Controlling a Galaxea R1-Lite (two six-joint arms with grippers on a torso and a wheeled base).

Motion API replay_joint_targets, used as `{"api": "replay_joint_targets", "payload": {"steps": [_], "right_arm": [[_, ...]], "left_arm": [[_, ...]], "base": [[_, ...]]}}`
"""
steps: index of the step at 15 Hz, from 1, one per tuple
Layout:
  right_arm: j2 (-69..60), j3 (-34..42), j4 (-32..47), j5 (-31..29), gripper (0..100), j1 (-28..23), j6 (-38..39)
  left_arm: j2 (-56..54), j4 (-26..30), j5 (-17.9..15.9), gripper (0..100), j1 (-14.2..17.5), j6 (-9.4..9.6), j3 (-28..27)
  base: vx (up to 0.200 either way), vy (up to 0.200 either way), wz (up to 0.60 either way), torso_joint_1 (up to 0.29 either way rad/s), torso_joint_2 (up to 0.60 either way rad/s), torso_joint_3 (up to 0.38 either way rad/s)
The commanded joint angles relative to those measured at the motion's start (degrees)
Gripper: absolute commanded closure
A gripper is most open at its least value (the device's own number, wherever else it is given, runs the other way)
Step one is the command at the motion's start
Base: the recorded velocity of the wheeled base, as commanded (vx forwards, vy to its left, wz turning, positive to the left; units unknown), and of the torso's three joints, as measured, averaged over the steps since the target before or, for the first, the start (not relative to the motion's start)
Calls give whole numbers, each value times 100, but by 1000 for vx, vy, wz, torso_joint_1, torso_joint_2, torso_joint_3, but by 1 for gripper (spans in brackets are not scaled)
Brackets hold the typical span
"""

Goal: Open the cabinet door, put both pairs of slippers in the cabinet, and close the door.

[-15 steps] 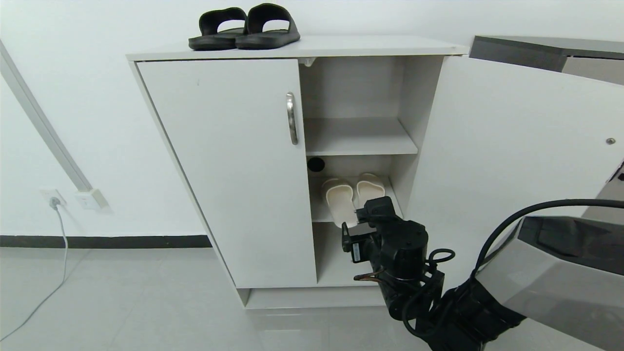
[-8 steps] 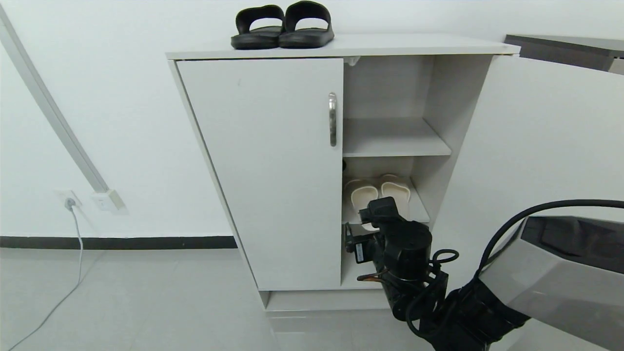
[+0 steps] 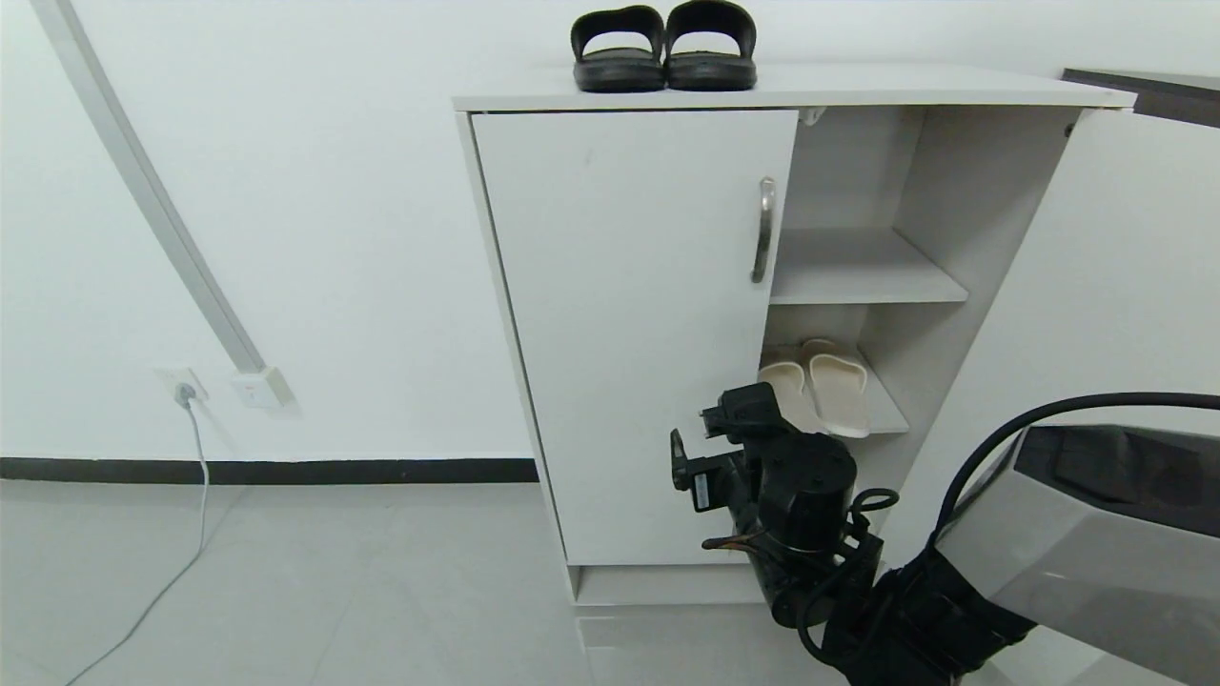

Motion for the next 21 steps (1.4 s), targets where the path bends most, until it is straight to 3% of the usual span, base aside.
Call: {"api": "replay_joint_targets", "payload": {"steps": [1,21], "right_arm": [[29,-13,-33,13,0,3,-8],[117,31,-77,74,0,-6,-79]], "left_arm": [[7,-1,-2,100,-4,-1,0],[7,-1,-2,100,5,-1,0]], "base": [[0,0,0,0,0,0],[0,0,0,0,0,0]]}}
